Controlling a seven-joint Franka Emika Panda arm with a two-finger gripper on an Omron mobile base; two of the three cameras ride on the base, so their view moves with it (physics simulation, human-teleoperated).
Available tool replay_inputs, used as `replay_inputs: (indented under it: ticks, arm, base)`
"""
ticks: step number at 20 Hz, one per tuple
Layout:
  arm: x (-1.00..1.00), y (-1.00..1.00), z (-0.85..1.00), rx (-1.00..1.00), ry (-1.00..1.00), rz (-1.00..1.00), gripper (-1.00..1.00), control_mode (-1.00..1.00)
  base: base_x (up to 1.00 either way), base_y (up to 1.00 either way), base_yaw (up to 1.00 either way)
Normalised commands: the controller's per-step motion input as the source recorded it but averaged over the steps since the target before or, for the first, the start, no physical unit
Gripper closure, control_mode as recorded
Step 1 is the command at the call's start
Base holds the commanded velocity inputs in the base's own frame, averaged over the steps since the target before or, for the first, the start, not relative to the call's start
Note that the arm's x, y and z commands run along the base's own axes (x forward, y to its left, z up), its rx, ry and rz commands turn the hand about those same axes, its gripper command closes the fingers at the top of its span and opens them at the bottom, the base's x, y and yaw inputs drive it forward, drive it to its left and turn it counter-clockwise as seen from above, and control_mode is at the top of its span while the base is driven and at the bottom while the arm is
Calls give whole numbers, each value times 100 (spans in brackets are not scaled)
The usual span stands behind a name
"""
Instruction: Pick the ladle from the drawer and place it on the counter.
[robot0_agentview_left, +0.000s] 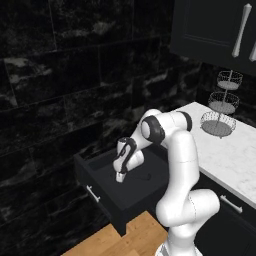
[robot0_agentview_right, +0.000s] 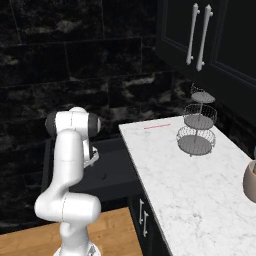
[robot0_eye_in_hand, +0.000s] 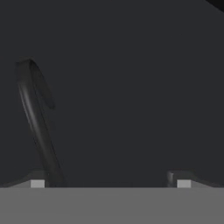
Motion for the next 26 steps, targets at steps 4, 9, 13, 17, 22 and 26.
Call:
replay_inputs:
  ticks: [4,9,13,17,22,26]
  arm:
    - [0,9,-61,-1,8,0,-100,-100]
    - [0,0,-8,0,3,0,100,-100]
    - [-5,0,0,0,0,0,100,-100]
    - [-10,0,0,0,0,0,100,-100]
    - [-35,0,42,0,-9,-1,100,-100]
    - [-22,0,100,0,-27,-2,100,-100]
  base:
    - [0,0,0]
    - [0,0,0]
    - [0,0,0]
    - [0,0,0]
    - [0,0,0]
    - [0,0,0]
